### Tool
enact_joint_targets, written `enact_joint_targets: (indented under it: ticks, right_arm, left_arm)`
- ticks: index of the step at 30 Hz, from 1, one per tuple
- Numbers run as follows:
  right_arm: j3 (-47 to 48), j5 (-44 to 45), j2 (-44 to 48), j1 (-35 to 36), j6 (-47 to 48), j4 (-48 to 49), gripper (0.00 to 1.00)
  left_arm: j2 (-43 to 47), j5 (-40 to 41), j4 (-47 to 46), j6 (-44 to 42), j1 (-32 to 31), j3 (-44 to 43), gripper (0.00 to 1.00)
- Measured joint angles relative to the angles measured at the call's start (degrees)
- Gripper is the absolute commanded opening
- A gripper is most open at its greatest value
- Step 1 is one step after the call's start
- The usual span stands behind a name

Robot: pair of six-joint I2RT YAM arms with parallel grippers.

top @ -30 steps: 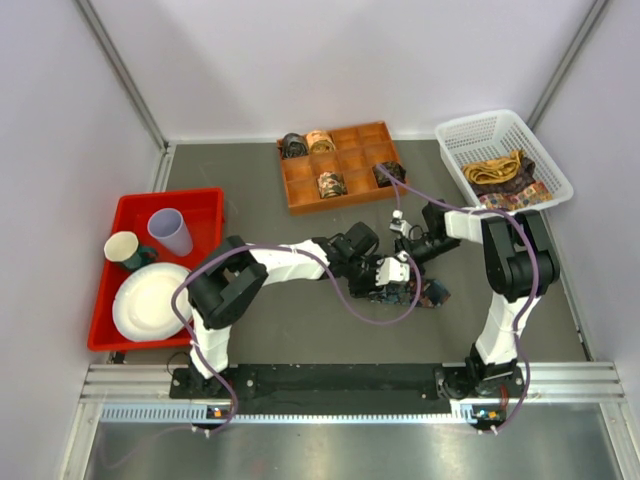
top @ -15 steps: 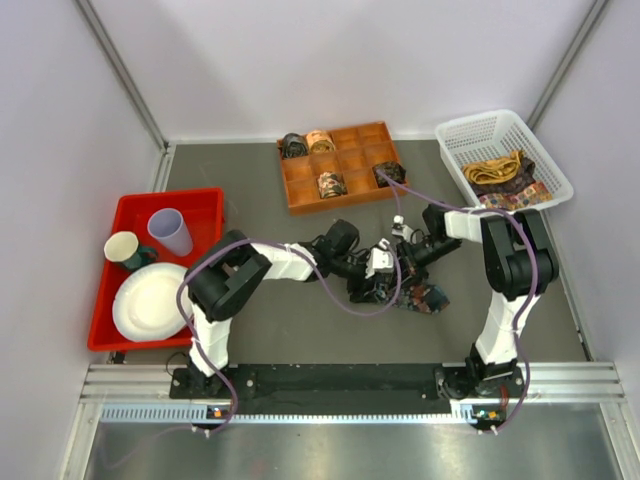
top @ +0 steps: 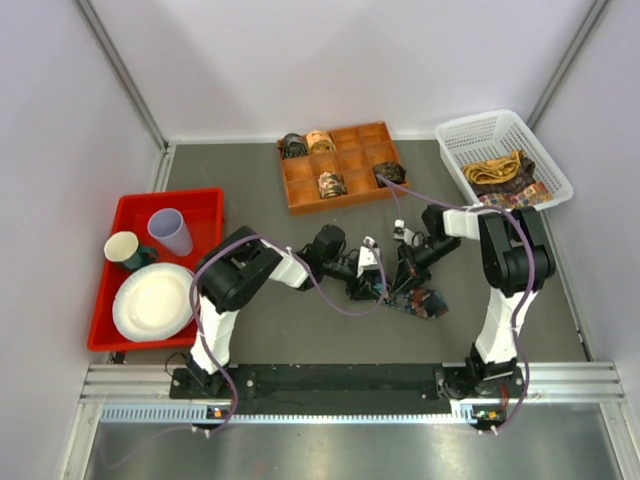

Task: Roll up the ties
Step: Roll the tie at the center of the board.

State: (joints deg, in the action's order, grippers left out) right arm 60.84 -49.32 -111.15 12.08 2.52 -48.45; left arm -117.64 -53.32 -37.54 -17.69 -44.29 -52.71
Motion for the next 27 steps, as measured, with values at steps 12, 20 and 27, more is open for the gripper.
enact_joint_targets:
  ticks: [12, 20, 27]
  right_arm:
    - [6.1, 3.5, -2.1, -1.2, 5.0, -8.0, 0.32]
    - [8.9, 16.3, 6.7, -7.9, 16.3, -14.7, 0.53]
    - [4.1, 25.8, 8.3, -7.7, 21.4, -13.7, 0.55]
  left_arm:
    - [3.6, 5.5, 10.9, -5.9, -1.7, -0.9, 0.0]
    - [6.4, 9.5, 12.6, -9.4, -2.9, 1.9, 0.0]
    - [6.4, 9.7, 12.8, -9.9, -3.1, 1.9, 0.0]
